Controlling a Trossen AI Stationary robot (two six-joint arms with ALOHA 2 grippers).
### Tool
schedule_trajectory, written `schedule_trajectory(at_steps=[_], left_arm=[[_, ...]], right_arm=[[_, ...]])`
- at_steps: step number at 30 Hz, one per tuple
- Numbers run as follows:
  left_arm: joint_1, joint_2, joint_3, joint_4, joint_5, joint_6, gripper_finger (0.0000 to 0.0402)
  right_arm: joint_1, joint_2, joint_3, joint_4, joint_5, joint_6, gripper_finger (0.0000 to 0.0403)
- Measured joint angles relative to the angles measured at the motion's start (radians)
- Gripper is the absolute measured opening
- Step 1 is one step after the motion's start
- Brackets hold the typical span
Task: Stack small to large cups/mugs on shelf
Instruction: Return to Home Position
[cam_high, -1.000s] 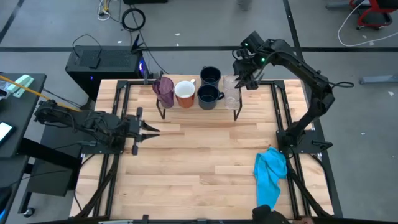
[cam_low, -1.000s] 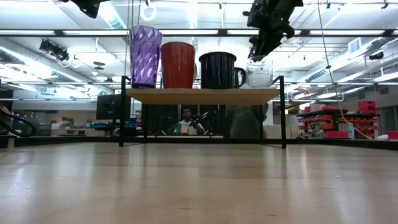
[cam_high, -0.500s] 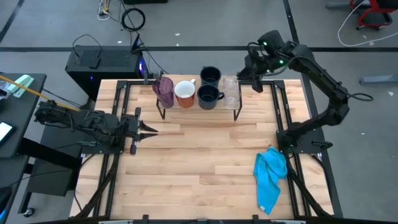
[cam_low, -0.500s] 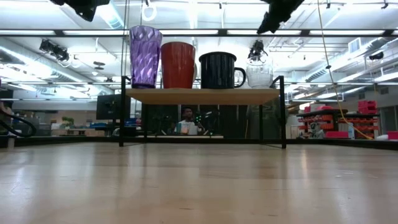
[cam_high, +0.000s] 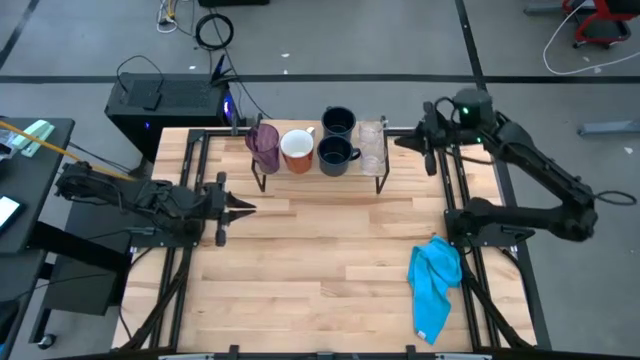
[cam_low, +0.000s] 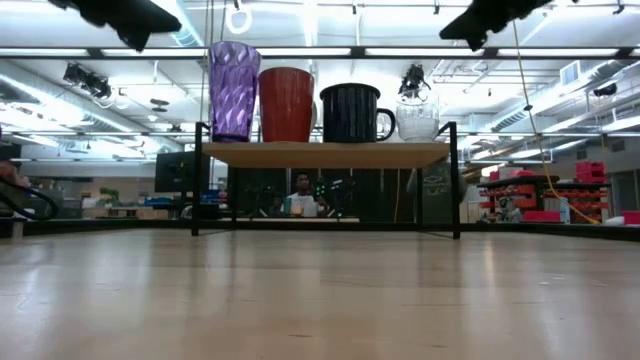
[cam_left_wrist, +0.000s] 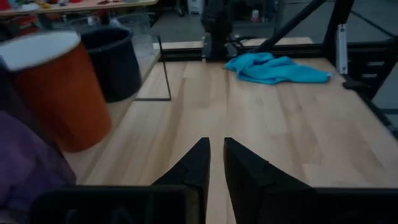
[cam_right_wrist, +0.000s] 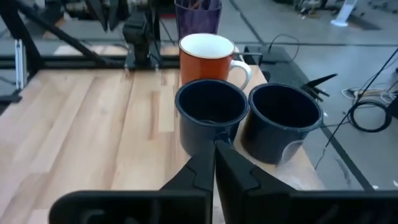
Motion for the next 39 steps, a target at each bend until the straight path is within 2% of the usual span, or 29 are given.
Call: schedule_trajectory(at_steps=[13,21,27,32,39], left_arm=[[0.0,-0.002,-0.236,0.276,-0.013,-0.002,0.0042],[0.0,-0.01,-0.389,0.471,-0.044,-0.011,0.0018],[0.001,-0.087,-0.517,0.604,-0.118,-0.027,0.0005],[0.003,-0.182,-0.575,0.619,-0.187,-0.027,0.0014],[0.005,-0.276,-0.594,0.573,-0.2,0.007,0.0006]], right_arm=[[0.0,-0.263,-0.339,0.282,0.006,0.206,0.0008],[0.001,-0.355,-0.531,0.536,0.024,0.297,0.0005],[0.001,-0.395,-0.689,0.743,0.024,0.393,0.0006],[0.023,-0.436,-0.78,0.83,0.052,0.401,0.0003],[0.083,-0.527,-0.886,0.835,0.085,0.432,0.0004]])
